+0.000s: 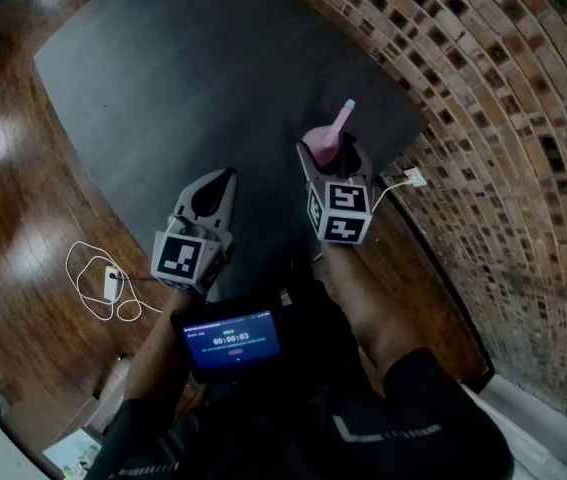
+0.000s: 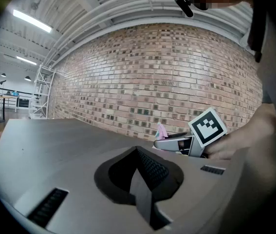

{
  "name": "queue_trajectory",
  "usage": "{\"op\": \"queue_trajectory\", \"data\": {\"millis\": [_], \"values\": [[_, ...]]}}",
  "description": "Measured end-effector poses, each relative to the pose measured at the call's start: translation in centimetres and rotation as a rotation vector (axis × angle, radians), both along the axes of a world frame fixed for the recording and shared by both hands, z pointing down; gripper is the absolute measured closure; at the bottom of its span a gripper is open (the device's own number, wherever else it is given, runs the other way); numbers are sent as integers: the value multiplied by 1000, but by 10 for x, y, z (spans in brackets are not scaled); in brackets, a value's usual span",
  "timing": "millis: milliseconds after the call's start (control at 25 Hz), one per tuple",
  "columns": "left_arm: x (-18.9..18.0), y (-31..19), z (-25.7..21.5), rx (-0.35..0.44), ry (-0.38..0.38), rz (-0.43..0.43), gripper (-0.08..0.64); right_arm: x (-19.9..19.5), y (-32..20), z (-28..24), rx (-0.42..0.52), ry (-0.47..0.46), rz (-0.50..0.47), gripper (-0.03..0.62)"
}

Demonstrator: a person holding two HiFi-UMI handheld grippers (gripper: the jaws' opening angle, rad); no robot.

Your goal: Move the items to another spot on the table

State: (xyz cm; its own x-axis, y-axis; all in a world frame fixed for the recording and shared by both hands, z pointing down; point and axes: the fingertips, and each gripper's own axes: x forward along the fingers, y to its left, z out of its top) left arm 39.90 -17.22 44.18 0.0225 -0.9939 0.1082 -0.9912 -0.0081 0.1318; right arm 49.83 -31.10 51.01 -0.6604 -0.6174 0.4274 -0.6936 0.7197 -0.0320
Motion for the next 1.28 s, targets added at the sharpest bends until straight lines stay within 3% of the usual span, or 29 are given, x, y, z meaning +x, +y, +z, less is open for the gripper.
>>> {"op": "queue_trajectory", "data": {"millis": [440, 640, 880, 1280], "values": [[-3, -30, 38, 12, -5, 48, 563, -14, -35, 16, 105, -35, 184, 228], [-1, -31, 47, 15, -14, 57, 563, -9, -39, 3, 205, -42, 223, 404], [7, -30, 44, 53, -8, 65, 563, -4, -31, 3, 228, -30, 150, 419], [12, 13, -12, 85, -7, 26, 563, 6, 8, -74, 245, -72, 13, 422]]}}
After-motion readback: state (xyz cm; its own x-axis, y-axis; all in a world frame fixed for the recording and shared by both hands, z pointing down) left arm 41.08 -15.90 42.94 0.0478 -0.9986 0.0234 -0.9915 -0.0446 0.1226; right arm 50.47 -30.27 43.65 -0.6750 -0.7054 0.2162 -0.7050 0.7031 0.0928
